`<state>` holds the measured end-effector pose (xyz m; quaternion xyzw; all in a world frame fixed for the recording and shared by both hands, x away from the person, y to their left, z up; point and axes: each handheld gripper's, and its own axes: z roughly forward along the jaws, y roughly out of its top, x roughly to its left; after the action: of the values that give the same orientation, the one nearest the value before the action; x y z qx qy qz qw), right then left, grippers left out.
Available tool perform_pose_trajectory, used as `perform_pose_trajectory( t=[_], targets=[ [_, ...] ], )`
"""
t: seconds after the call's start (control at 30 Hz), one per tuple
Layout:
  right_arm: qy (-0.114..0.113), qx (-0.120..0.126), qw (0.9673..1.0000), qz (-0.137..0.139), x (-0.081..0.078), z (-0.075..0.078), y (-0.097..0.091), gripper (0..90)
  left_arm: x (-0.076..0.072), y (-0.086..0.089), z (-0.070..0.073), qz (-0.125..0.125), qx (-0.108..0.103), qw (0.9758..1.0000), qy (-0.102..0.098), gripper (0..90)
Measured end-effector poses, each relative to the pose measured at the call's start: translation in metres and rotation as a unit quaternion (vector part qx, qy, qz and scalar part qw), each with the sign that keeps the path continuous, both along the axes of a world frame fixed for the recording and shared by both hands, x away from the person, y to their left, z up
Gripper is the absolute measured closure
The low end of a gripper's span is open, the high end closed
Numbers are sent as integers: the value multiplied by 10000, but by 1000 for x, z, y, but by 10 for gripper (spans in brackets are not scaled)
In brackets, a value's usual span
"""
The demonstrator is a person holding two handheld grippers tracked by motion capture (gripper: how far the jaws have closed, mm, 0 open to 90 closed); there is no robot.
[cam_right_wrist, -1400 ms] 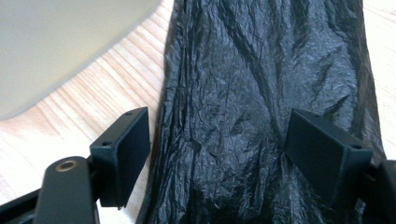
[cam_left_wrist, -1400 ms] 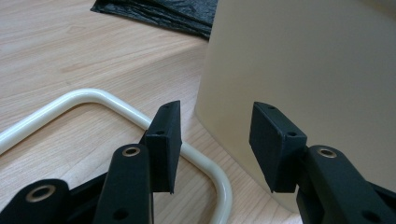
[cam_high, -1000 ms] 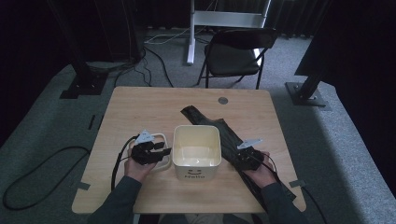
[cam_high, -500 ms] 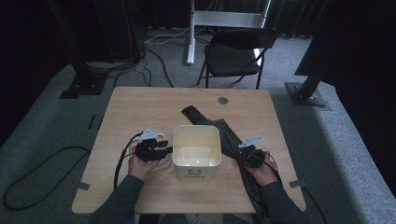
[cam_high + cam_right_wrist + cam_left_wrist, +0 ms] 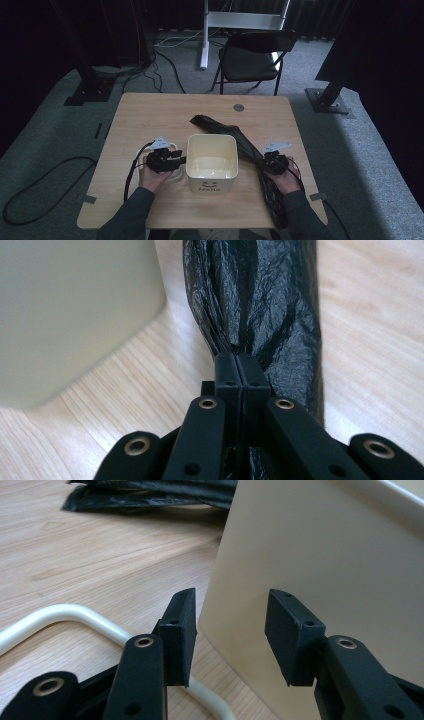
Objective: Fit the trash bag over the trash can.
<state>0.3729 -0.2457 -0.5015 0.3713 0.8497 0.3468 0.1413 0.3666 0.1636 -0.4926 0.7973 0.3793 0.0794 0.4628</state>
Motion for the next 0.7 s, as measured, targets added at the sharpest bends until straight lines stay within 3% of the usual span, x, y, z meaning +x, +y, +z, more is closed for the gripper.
perform_pose_trajectory(
  t=[0.23, 0.43, 0.53, 0.7],
  targets=[
    [-74, 85, 9999, 15, 3, 9, -1, 896, -1, -6, 1, -134, 37, 9999, -7, 562],
    [-233, 137, 9996, 63, 7, 27, -1, 897, -2, -9, 2, -222, 27, 9997, -15, 561],
    [-398, 174, 9990, 105, 11, 46, -1, 897, -2, -8, 2, -242, 22, 9997, -12, 560],
    [-518, 269, 9982, 141, 16, 63, 1, 896, -2, -8, 2, -238, 66, 9997, -16, 560]
  ],
)
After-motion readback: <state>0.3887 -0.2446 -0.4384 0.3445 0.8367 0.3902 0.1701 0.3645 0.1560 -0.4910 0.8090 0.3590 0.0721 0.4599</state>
